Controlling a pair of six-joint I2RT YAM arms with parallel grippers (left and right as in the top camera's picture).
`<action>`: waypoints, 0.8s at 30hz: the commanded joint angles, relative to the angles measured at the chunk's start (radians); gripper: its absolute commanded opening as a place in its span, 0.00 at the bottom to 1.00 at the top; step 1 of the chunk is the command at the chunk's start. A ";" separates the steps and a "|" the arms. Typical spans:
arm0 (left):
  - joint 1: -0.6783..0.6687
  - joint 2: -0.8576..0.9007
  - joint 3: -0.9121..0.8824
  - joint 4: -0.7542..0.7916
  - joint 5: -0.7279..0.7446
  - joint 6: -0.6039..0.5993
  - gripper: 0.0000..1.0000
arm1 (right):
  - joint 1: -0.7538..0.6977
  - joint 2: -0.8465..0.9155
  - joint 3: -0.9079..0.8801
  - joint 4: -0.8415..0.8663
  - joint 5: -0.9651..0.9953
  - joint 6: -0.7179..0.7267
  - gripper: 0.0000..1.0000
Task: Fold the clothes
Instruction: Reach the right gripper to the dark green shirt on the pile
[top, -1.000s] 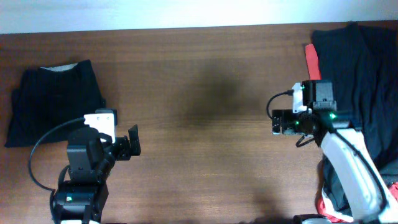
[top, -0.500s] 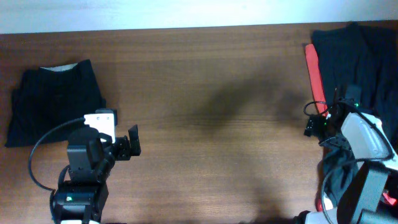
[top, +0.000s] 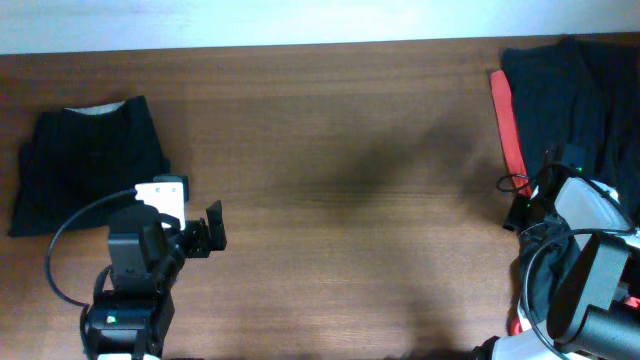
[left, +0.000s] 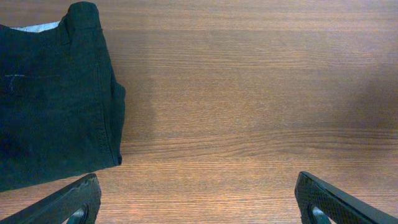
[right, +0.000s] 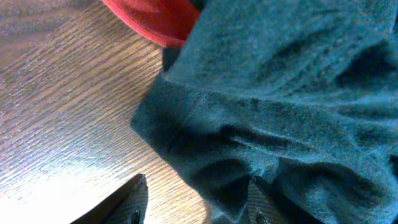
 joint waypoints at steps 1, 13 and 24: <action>0.005 0.001 0.021 0.001 0.003 0.016 0.99 | -0.004 0.005 0.013 -0.004 0.009 0.007 0.53; 0.005 0.001 0.021 0.001 0.003 0.016 0.99 | -0.005 0.005 -0.008 -0.004 0.032 0.032 0.51; 0.005 0.001 0.021 0.001 0.003 0.016 0.99 | -0.005 0.006 -0.049 0.031 0.046 0.062 0.46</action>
